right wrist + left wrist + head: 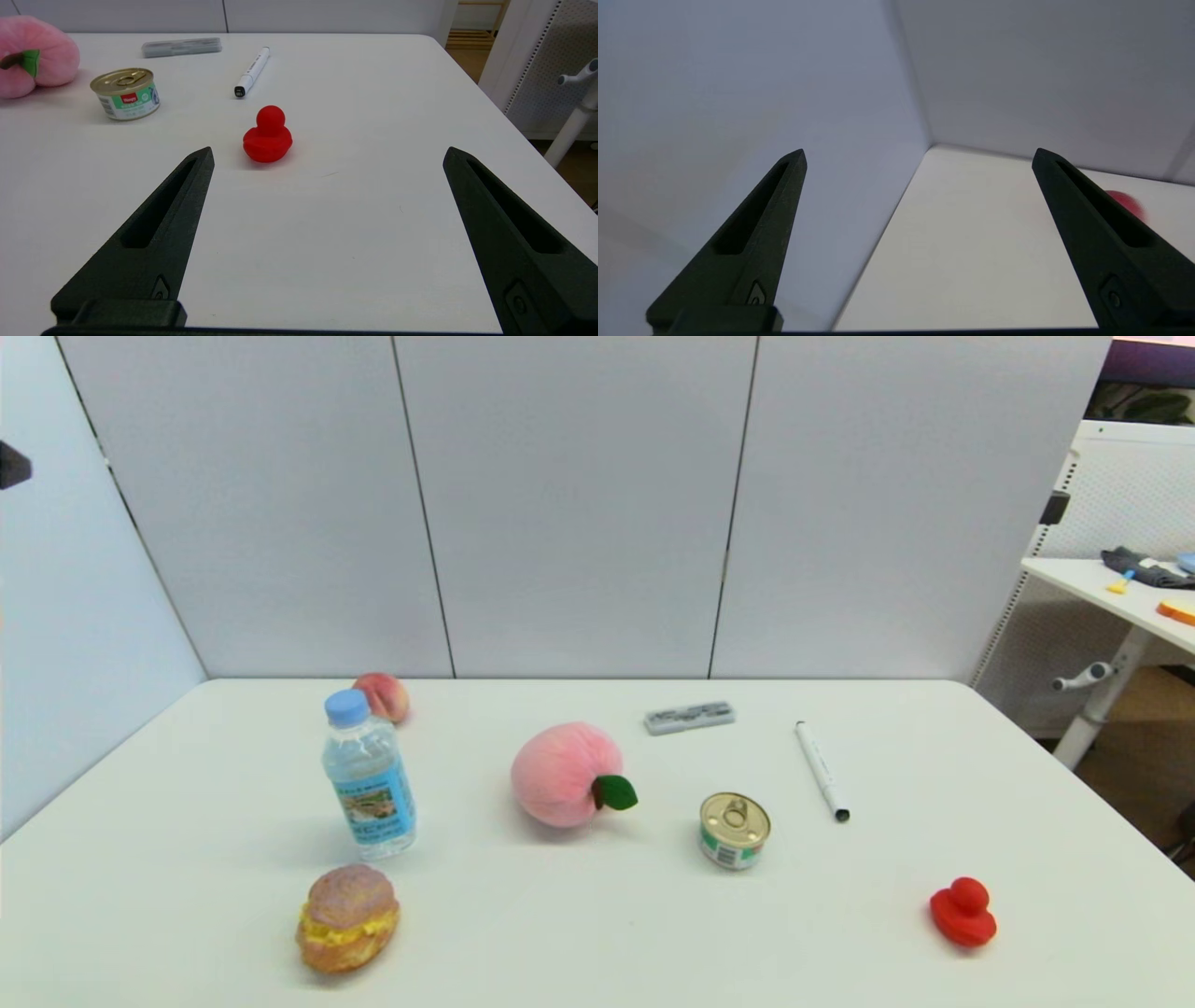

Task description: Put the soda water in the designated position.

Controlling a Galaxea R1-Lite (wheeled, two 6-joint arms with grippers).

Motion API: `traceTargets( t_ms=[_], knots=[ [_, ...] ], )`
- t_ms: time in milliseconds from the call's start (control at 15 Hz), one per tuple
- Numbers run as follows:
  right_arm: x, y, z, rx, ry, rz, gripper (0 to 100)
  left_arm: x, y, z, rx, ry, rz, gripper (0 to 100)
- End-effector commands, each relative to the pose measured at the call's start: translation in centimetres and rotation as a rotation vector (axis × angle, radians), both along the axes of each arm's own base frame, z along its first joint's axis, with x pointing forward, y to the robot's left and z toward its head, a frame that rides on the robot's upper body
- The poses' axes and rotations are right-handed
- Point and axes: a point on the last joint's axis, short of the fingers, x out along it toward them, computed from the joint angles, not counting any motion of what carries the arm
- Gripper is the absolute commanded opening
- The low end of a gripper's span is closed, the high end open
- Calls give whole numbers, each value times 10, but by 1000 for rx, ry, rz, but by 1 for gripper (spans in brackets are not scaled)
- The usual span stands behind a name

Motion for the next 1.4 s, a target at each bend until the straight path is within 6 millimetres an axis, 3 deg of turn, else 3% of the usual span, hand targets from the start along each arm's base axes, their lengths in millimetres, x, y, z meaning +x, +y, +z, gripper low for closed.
traceTargets(
  t_ms=[67,200,333,600,800,933,1400],
  knots=[
    [0,0,0,-1,1,1,100,-55,-12,-48,59,-130,-400,100],
    [0,0,0,-1,1,1,100,-110,-16,-99,-18,-106,-321,100],
    [0,0,0,-1,1,1,100,-146,-19,-145,-59,-100,-318,100],
    [0,0,0,-1,1,1,100,-189,-25,-225,-86,-130,-383,100],
    [0,0,0,-1,1,1,100,-207,-25,-276,-86,-141,-388,100],
    [0,0,0,-1,1,1,100,-218,-25,-294,-85,-131,-399,100],
    [0,0,0,-1,1,1,100,-226,-26,-301,-132,-186,-467,100]
  ],
)
